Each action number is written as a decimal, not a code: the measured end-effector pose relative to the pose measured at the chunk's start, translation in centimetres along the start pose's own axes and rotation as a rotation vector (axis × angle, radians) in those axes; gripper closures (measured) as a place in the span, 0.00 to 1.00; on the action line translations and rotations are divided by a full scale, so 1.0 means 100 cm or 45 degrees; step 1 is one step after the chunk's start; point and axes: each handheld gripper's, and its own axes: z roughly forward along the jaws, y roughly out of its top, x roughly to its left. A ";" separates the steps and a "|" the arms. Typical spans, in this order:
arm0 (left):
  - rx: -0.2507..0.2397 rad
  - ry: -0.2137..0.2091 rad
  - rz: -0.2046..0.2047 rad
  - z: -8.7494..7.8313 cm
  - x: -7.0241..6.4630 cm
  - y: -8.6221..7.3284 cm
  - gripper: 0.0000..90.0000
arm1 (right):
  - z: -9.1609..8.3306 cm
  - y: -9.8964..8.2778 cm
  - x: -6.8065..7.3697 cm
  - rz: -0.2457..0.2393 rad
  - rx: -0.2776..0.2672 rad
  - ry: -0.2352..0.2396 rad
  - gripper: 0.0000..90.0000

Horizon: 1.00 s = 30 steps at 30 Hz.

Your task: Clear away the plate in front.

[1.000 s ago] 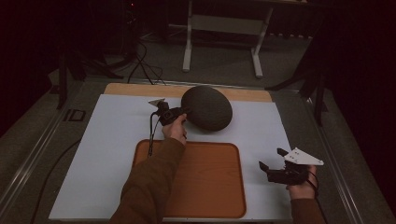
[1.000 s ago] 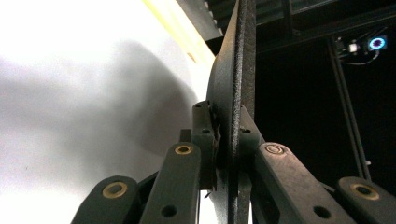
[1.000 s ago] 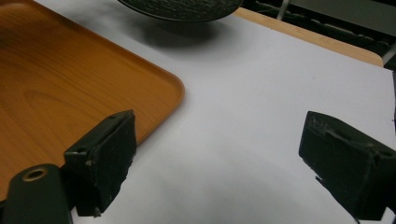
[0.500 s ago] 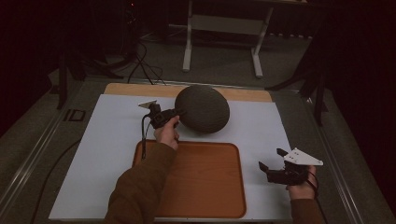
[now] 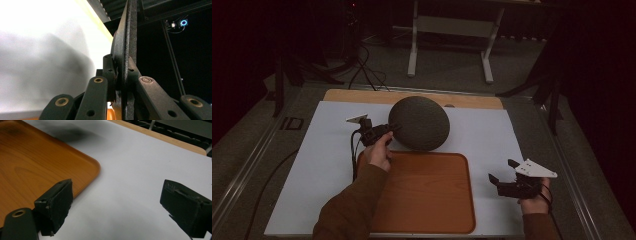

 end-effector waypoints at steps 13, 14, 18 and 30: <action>0.019 -0.051 0.035 -0.038 0.013 -0.018 0.95 | 0.000 0.000 0.000 0.001 0.004 -0.005 0.12; 0.020 -0.052 0.031 -0.040 0.014 -0.020 0.95 | 0.000 0.000 0.000 0.001 0.005 -0.005 0.12; 0.050 -0.039 0.046 -0.045 0.015 -0.024 0.95 | 0.000 0.000 0.001 -0.001 0.007 -0.004 0.12; 0.134 -0.029 0.128 -0.080 0.025 -0.033 0.95 | -0.003 -0.001 -0.001 0.003 0.007 -0.015 0.12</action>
